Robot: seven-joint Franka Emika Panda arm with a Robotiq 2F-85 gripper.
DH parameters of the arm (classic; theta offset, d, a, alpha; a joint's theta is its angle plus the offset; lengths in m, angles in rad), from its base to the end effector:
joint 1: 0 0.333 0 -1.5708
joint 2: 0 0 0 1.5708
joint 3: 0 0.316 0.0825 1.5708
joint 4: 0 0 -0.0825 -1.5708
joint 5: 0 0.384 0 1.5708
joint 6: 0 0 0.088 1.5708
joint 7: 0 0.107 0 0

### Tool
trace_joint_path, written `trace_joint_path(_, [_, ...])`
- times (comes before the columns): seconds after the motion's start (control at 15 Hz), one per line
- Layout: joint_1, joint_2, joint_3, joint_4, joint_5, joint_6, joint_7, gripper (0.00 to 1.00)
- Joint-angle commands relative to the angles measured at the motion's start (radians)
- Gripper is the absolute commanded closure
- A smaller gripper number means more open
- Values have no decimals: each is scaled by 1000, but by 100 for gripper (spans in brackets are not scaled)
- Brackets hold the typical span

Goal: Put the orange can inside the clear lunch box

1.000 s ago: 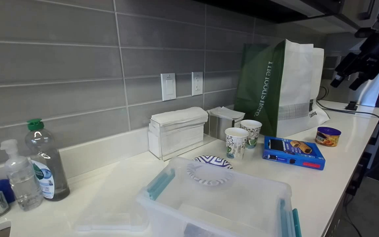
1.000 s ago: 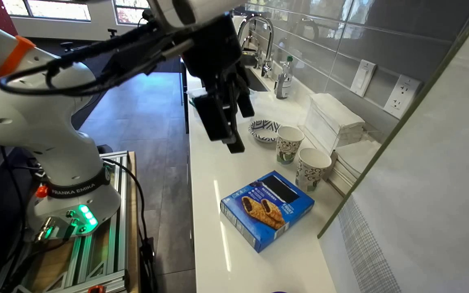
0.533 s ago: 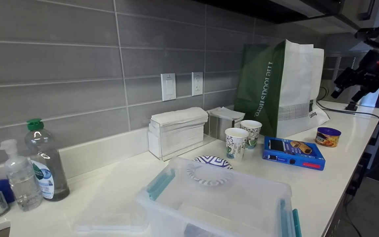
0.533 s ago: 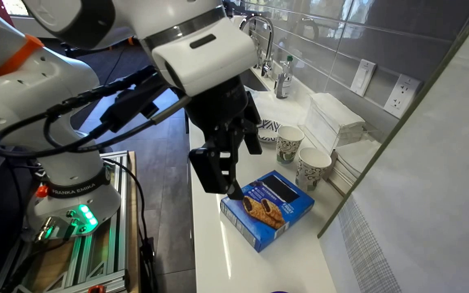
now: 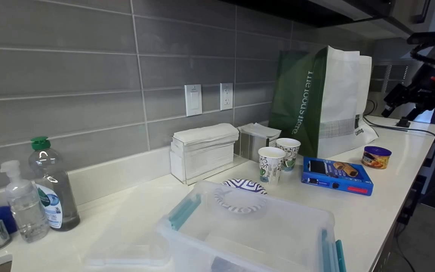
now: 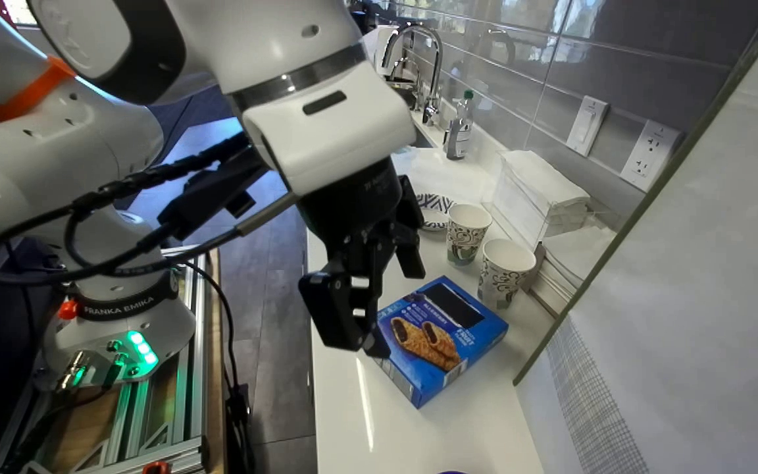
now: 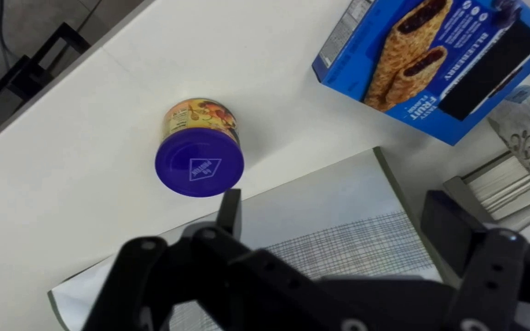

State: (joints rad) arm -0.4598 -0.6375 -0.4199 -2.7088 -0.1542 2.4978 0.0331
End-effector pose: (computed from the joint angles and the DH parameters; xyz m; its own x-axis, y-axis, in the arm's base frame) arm 0.2473 -0.2953 0.4436 0.6395 -0.6677 0.3811 -0.6799 -0.7226 -0.1249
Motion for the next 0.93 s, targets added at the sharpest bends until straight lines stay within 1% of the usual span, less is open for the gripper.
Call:
trace_joint_path(0.0, [-59, 146, 5, 5, -11, 127, -9, 0])
trace_joint_path(0.13, [-67, 215, -10, 17, 7, 175, -25, 0])
trace_joint_path(0.33, [-40, 312, -61, 39, 61, 217, -81, 0])
trace_joint_path(0.47, [-35, 379, -82, 57, 87, 255, -104, 0])
trace_joint_path(0.6, [-15, 437, -105, 77, 134, 293, -140, 0])
trace_joint_path(0.87, [23, 521, -124, 124, 250, 308, -205, 0])
